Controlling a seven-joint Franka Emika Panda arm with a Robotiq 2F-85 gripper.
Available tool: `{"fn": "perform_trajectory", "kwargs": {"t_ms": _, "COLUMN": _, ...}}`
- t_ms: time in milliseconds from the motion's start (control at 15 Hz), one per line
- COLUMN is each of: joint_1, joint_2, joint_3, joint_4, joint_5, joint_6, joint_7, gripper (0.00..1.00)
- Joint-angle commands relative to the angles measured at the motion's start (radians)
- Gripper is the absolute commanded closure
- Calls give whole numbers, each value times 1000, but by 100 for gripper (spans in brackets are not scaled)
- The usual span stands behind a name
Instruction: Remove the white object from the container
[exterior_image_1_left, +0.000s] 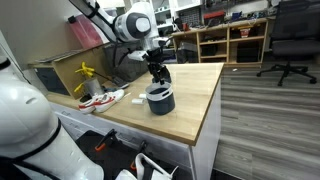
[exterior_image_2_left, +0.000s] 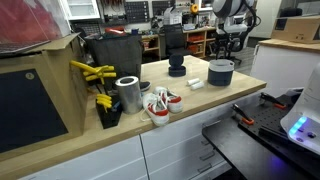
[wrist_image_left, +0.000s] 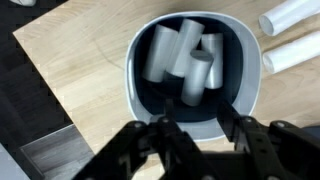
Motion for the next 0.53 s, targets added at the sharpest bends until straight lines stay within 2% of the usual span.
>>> {"fn": "perform_trajectory", "kwargs": {"t_ms": 0, "joint_1": -22, "joint_2": -64, "joint_3": -1, "joint_4": -56, "joint_5": -17, "joint_6": -38, "joint_7": -5, "gripper": 59}}
{"fn": "perform_trajectory", "kwargs": {"t_ms": 133, "joint_1": -31, "joint_2": -61, "joint_3": -1, "joint_4": -75, "joint_5": -35, "joint_6": -18, "joint_7": 9, "gripper": 66}}
{"fn": "perform_trajectory", "kwargs": {"t_ms": 200, "joint_1": -33, "joint_2": -52, "joint_3": 2, "joint_4": -85, "joint_5": -38, "joint_6": 4, "joint_7": 13, "gripper": 62}}
{"fn": "perform_trajectory", "kwargs": {"t_ms": 467, "joint_1": -28, "joint_2": -29, "joint_3": 11, "joint_4": -115, "joint_5": -48, "joint_6": 65, "joint_7": 36, "gripper": 66}}
